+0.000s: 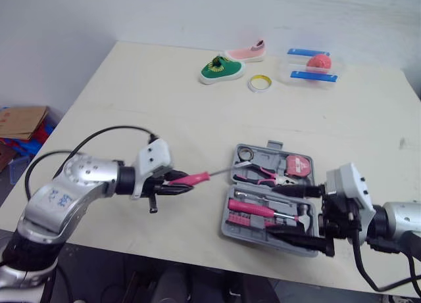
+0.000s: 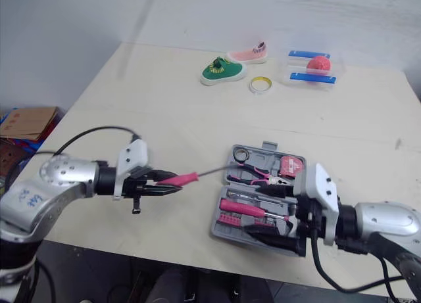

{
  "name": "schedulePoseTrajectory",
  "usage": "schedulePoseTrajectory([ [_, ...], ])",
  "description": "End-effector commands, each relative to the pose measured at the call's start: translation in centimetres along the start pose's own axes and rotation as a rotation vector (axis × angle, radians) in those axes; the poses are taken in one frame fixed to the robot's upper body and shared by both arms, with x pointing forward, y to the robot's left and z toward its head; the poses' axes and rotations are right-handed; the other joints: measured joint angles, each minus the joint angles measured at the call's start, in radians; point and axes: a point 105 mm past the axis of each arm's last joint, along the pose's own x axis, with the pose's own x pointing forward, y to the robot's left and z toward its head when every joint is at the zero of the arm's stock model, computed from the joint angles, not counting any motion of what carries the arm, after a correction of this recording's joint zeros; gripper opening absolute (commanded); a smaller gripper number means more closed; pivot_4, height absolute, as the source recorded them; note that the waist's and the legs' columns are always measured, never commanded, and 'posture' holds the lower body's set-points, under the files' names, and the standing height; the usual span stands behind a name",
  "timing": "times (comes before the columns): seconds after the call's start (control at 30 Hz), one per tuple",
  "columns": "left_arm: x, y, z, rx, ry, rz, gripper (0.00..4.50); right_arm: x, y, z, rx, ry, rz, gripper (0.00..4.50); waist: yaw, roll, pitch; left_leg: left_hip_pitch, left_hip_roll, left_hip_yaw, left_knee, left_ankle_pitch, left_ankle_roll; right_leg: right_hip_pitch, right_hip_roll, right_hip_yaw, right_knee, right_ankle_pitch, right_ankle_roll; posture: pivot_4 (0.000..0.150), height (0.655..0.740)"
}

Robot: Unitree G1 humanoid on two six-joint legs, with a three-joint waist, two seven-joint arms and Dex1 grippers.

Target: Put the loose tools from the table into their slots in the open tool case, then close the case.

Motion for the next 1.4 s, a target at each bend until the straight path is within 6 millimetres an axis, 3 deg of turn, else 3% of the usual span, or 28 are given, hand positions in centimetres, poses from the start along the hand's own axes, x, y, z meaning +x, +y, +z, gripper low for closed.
schedulePoseTrajectory([
  [0.03,2.4,-1.4,-0.4,0.047,0.053,-0.182,0.56,-1.4,-0.5,-0.1,-0.078,0.050,-0.107,4.50,0.001,0.000,0.000,0.000,0.000,0.000,0.000,0.000,0.000,0.000,0.000,0.000,0.000,0.000,0.000,0.150,0.7304],
  [0.3,9.0,-2.9,0.0,0.026,0.116,-0.325,0.56,-4.1,2.4,-1.6,0.018,0.138,-0.174,4.50,0.004,0.000,0.000,-0.002,0.000,-0.001,0.003,0.000,0.002,0.000,0.004,0.001,0.002,0.000,0.003,0.150,0.7304],
  [0.37,9.9,-3.0,0.1,0.035,0.142,-0.322,0.56,-4.3,2.9,-1.7,0.031,0.143,-0.190,4.50,0.002,0.000,0.000,-0.002,0.000,-0.001,0.003,0.000,0.002,0.000,0.004,0.002,0.002,0.000,0.003,0.150,0.7304],
  [0.7,12.1,-3.4,0.1,0.069,0.209,-0.293,0.56,-4.7,3.4,-1.8,0.056,0.140,-0.231,4.50,-0.001,0.000,0.000,0.000,0.002,-0.001,0.003,0.001,0.000,0.000,0.008,0.007,0.003,0.000,0.003,0.150,0.7304],
  [0.9,12.0,-4.2,0.1,0.021,0.205,-0.305,0.56,-4.8,2.9,-1.9,0.054,0.138,-0.251,4.50,0.000,0.000,0.000,0.000,0.002,-0.001,0.003,0.001,0.000,0.000,0.008,0.007,0.003,0.000,0.004,0.150,0.7304],
  [0.97,12.2,-4.0,0.4,-0.001,0.196,-0.287,1.61,-4.7,2.9,-2.0,0.060,0.138,-0.246,4.50,0.001,0.000,0.000,0.000,0.002,-0.001,0.003,0.001,0.000,0.000,0.008,0.007,0.003,0.000,0.004,0.150,0.7304],
  [1.13,10.9,-4.3,1.3,-0.077,0.142,-0.340,3.73,-4.7,3.4,-2.5,0.078,0.163,-0.209,4.50,0.001,0.000,0.000,-0.001,0.001,-0.001,0.004,0.001,0.000,0.000,0.008,0.007,0.003,0.000,0.004,0.150,0.7304],
  [1.23,10.6,-4.1,2.6,0.013,-0.020,-0.358,3.73,-4.6,3.5,-2.5,0.080,0.156,-0.198,4.50,-0.001,0.001,0.000,0.000,0.002,-0.001,0.004,0.001,0.000,0.000,0.008,0.007,0.003,0.000,0.004,0.150,0.7304],
  [1.33,10.5,-4.0,3.3,0.063,-0.154,-0.356,2.93,-4.6,3.7,-2.4,0.085,0.146,-0.184,4.50,0.002,0.001,0.000,0.000,0.002,-0.001,0.004,0.001,0.000,0.000,0.008,0.007,0.003,0.000,0.004,0.150,0.7304],
  [1.4,10.6,-4.3,2.7,0.100,-0.188,-0.381,2.10,-4.5,3.5,-2.5,0.080,0.147,-0.188,4.50,0.003,0.001,0.000,0.000,0.001,-0.001,0.004,0.001,0.000,0.000,0.008,0.007,0.003,0.000,0.004,0.150,0.7304],
])
